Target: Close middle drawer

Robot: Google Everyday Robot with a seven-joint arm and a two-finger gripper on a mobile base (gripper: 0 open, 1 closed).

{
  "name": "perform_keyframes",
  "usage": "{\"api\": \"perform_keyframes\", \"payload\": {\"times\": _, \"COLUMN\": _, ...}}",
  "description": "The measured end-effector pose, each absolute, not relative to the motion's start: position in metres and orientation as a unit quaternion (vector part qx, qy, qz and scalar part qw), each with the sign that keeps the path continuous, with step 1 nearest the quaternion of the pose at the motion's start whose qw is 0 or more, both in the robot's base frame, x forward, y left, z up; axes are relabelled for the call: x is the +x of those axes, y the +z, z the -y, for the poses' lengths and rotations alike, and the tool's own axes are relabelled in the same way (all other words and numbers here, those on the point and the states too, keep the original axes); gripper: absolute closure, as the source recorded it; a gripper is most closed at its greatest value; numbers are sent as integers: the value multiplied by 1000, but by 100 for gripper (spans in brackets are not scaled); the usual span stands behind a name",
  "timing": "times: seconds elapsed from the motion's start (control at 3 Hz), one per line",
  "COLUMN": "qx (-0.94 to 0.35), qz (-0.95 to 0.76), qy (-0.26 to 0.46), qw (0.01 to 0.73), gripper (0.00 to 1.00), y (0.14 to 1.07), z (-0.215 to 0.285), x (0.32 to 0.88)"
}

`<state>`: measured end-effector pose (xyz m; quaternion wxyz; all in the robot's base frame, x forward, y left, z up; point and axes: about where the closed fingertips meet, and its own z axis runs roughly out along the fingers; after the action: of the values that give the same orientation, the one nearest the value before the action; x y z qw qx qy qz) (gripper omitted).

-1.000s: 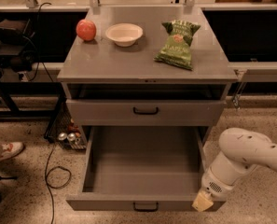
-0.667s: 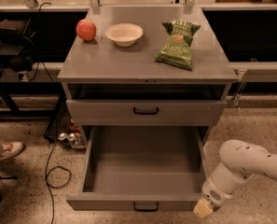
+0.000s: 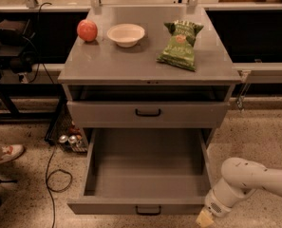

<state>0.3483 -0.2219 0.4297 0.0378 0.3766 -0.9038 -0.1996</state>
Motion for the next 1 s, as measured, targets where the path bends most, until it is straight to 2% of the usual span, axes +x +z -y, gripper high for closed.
{"api": "perform_keyframes", "payload": {"times": 0.33, "qx": 368, "qz": 910, "qy": -190, "qw": -18, "gripper": 100, "y": 412, "z": 214, "x": 372}}
{"api": "perform_keyframes", "payload": {"times": 1.0, "qx": 370, "qz": 909, "qy": -187, "qw": -42, "gripper": 100, "y": 400, "z": 206, "x": 386}}
